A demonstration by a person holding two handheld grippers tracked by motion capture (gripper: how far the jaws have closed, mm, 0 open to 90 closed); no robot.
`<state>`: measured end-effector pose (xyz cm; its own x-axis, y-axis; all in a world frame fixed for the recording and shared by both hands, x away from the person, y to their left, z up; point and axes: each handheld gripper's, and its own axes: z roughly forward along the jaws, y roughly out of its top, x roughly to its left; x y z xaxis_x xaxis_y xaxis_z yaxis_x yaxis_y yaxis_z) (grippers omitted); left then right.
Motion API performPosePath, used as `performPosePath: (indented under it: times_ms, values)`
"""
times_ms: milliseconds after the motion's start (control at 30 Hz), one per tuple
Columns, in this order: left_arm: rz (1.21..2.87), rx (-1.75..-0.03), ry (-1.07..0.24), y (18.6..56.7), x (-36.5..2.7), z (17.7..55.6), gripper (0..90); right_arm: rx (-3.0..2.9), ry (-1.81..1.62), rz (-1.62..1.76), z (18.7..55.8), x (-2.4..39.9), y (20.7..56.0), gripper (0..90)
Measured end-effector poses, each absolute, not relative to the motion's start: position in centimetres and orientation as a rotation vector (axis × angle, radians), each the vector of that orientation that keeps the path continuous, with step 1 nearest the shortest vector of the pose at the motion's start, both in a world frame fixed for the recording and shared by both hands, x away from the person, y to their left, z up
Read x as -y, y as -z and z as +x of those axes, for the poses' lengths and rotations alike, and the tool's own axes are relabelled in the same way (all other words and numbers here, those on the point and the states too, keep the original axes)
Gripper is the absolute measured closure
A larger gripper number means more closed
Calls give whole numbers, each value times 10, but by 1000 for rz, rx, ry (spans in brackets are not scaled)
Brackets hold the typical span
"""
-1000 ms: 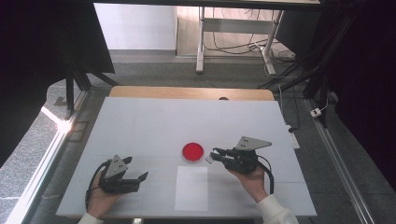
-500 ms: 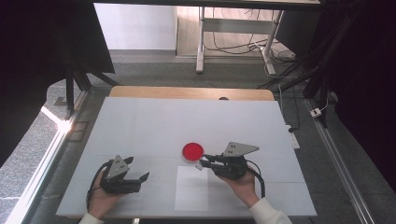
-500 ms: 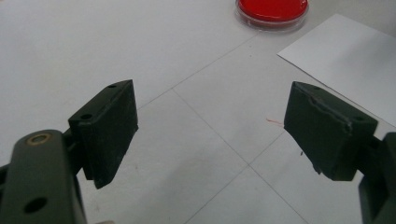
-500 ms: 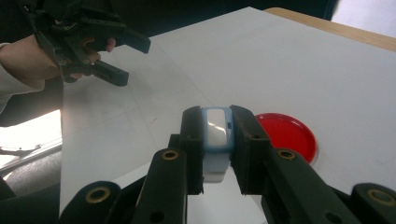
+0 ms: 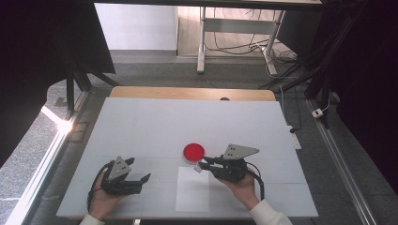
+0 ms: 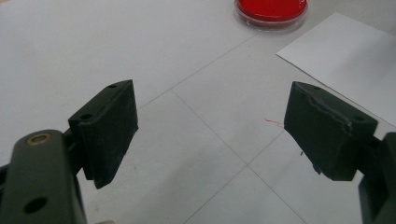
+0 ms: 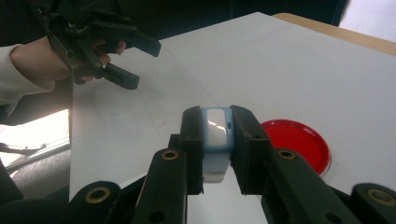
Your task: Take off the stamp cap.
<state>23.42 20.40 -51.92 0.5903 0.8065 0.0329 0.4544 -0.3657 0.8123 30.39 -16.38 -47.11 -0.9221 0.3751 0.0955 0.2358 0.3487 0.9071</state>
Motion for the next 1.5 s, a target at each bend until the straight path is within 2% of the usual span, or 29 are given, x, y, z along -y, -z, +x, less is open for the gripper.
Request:
performPosePath:
  times_ms: [633, 1500]
  values:
    - [1961, -991, -544, 510, -198, 236, 181, -2449, -1651, 579, 305, 168, 469, 746]
    - [1949, -955, -504, 488, -162, 249, 191, -2410, -1684, 615, 306, 173, 468, 746]
